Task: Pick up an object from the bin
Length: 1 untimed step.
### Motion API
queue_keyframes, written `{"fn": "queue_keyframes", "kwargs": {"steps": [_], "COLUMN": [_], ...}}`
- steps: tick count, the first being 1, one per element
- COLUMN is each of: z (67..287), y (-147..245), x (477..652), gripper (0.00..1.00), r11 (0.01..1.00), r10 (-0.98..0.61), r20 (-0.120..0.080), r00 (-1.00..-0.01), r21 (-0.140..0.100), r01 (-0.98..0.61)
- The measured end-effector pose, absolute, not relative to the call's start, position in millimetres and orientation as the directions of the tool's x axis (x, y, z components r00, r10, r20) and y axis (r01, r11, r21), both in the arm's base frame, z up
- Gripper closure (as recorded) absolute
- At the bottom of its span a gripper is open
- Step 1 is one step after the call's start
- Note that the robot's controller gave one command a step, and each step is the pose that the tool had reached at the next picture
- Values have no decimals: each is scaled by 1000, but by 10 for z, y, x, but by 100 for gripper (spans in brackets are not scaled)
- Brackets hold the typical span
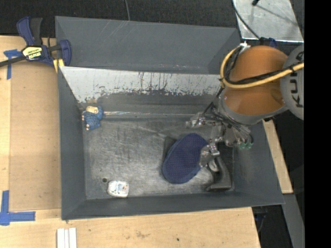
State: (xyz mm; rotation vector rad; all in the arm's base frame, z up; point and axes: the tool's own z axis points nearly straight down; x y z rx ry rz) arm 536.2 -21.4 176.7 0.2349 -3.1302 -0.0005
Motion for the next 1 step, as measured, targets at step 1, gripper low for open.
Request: {"fn": "queue_keyframes", "kwargs": {"steps": [1], "z": [845], "y": [-481], "x": [5791], "gripper": [0], "r11": [977], "r10": [-212], "r20": [-2], "r00": [-977], "r21": [2], "r01": [-212]}}
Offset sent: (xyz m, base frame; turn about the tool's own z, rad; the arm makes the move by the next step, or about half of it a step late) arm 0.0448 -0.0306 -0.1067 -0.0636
